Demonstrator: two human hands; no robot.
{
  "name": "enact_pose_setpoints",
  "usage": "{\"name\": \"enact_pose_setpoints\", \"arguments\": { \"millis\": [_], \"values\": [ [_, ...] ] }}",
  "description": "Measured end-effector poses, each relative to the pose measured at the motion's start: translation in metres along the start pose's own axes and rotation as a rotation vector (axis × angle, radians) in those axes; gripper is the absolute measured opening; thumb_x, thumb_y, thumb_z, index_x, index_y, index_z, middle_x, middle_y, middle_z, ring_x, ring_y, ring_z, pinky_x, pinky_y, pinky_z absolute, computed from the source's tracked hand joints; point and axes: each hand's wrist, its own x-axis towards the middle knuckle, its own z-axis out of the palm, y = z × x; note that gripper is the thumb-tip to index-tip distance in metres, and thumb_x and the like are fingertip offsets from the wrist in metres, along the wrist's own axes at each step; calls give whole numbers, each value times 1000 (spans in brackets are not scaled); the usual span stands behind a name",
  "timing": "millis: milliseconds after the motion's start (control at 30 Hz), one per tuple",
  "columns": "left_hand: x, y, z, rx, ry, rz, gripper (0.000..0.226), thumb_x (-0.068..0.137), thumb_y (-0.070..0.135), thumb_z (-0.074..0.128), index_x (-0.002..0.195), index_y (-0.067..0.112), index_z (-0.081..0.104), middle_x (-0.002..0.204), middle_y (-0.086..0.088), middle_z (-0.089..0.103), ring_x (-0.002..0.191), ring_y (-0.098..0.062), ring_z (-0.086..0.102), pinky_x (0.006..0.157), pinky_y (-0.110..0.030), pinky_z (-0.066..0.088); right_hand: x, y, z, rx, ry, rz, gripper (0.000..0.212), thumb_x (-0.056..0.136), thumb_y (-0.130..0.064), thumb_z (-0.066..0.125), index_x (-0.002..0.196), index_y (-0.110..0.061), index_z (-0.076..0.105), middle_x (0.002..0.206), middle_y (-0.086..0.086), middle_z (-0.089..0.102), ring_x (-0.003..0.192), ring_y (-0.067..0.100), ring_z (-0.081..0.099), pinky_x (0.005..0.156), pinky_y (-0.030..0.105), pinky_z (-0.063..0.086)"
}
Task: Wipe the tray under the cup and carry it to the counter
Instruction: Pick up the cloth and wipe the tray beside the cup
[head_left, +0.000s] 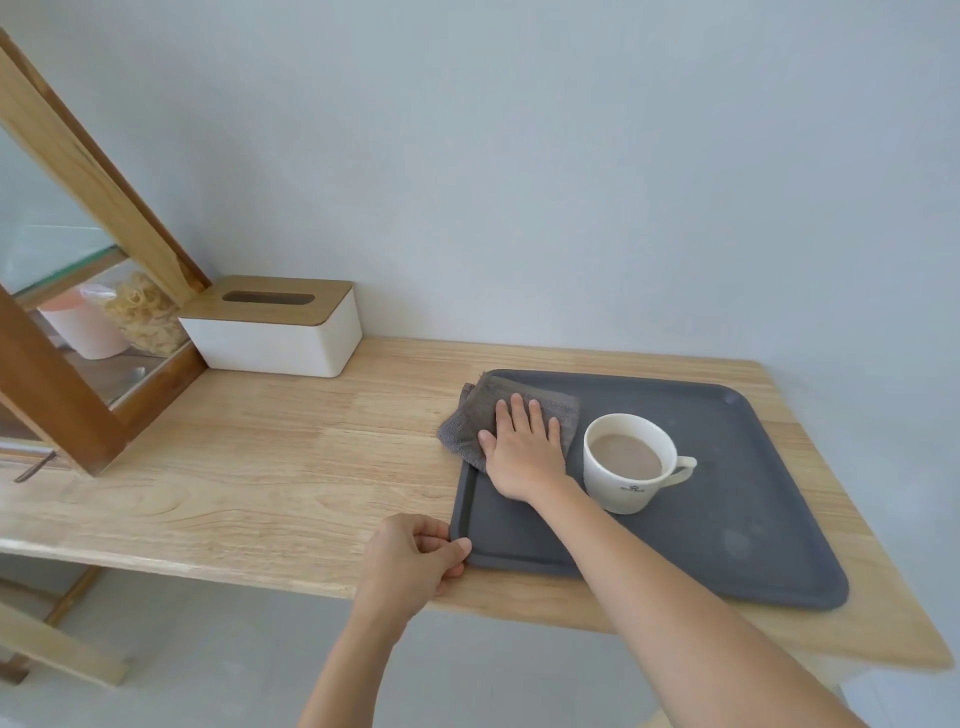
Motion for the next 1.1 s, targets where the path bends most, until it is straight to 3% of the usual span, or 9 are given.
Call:
{"name": "enact_pose_setpoints", "arguments": {
  "millis": [267, 533, 700, 867, 1100],
  "values": [
    [-1, 0, -1, -18, -15, 1, 19, 77, 14, 78, 90, 5, 69, 70, -6, 74, 68, -17, 75, 67, -36, 58, 35, 0, -4, -5, 28, 83, 61, 103, -42, 13, 156, -14, 1, 165, 6, -7, 151, 27, -10, 121, 49, -4],
    [-3, -1, -3, -64, -11, 3, 15, 82, 10, 74, 95, 5, 67, 68, -4, 74, 65, -11, 74, 52, -21, 52, -39, 0, 5, -25, -20, -94, 60, 103, -42, 13, 156, -17, 0, 165, 3, -9, 151, 24, -11, 122, 46, -5],
    [-4, 0, -6, -71, -46, -2, 15, 84, 7, 71, 97, 2, 67, 73, -10, 74, 63, -9, 73, 51, -19, 53, -57, 9, 7, -39, -37, -147, 60, 103, -44, 15, 156, -19, 1, 165, 1, -8, 151, 23, -10, 122, 44, -4],
    [-5, 3, -6, -80, -51, -17, 11, 84, 8, 71, 94, 3, 67, 73, -9, 74, 64, -10, 73, 58, -23, 56, -27, 5, 3, -16, -16, -87, 60, 103, -43, 13, 156, -17, 1, 165, 4, -7, 151, 25, -9, 122, 46, -4],
    [-7, 5, -5, -92, -34, -16, 10, 84, 7, 71, 93, 4, 67, 75, -11, 73, 63, -9, 73, 56, -21, 56, 21, 2, -3, -17, -1, 16, 60, 103, -42, 12, 156, -17, 0, 165, 5, -7, 151, 26, -9, 122, 48, -4]
  ]
}}
